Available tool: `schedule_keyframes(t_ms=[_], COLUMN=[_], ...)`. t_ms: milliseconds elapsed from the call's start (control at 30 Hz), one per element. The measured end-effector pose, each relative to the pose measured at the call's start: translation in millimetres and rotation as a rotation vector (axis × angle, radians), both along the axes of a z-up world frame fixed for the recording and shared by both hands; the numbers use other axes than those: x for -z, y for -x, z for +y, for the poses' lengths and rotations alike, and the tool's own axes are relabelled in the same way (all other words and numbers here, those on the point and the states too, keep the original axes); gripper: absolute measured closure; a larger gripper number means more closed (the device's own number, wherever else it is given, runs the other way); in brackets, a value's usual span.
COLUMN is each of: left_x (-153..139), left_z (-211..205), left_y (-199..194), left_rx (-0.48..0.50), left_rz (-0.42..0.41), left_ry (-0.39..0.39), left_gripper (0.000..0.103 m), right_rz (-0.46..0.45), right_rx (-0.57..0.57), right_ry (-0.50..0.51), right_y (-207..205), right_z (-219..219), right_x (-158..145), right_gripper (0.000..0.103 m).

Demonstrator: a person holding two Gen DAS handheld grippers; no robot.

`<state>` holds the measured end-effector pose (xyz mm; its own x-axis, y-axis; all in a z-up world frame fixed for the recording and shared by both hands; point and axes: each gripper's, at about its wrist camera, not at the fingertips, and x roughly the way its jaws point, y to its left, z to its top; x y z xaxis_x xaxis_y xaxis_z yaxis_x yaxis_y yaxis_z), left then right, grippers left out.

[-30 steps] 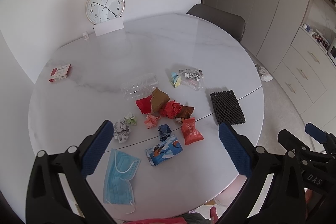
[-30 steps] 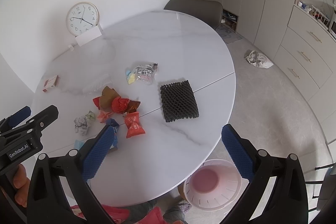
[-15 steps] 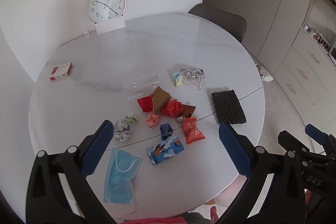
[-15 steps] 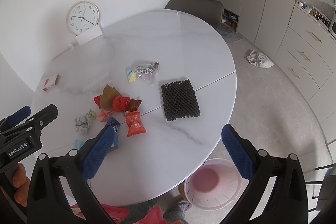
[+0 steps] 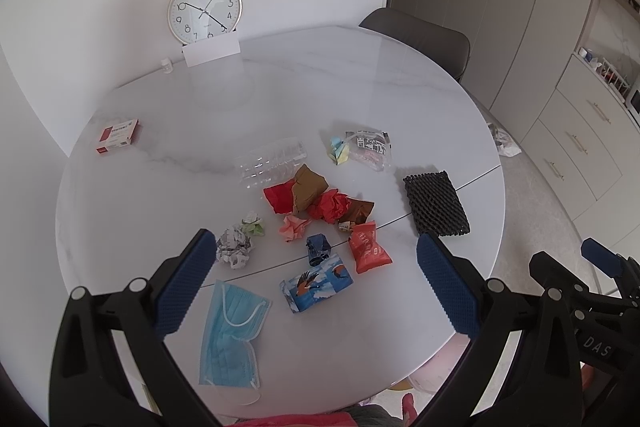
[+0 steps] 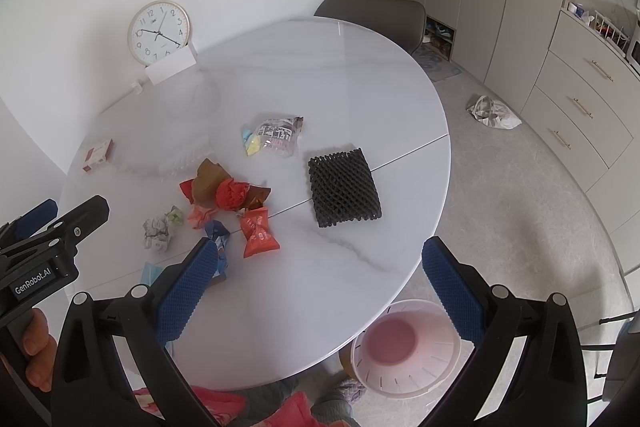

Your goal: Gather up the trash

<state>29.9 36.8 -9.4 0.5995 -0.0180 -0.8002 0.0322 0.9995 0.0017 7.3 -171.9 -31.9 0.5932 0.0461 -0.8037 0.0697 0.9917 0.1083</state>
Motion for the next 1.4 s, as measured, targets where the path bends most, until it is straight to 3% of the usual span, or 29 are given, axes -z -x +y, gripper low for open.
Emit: schedule_keyframes(t_ms=[1133, 1300, 1400], left_x=[0, 26, 63], left_z=[15, 48, 76], left_y=[3, 5, 7], left_rx=[0.016, 0.072, 0.111], left_rz=[-0.002, 0.0, 0.046], left_ry=[0.002, 0.036, 0.019], left_gripper=[0.007, 0.007, 0.007], right_rz=[0.019, 0.063, 0.113], right_rx=[0.003, -0.005, -0.005], right_ry=[-0.003, -0.029, -0.038], right_y=[6, -1, -4], right_z=[6, 9, 11], right_x=[3, 23, 44], right_gripper=[0.002, 0.002, 0.002])
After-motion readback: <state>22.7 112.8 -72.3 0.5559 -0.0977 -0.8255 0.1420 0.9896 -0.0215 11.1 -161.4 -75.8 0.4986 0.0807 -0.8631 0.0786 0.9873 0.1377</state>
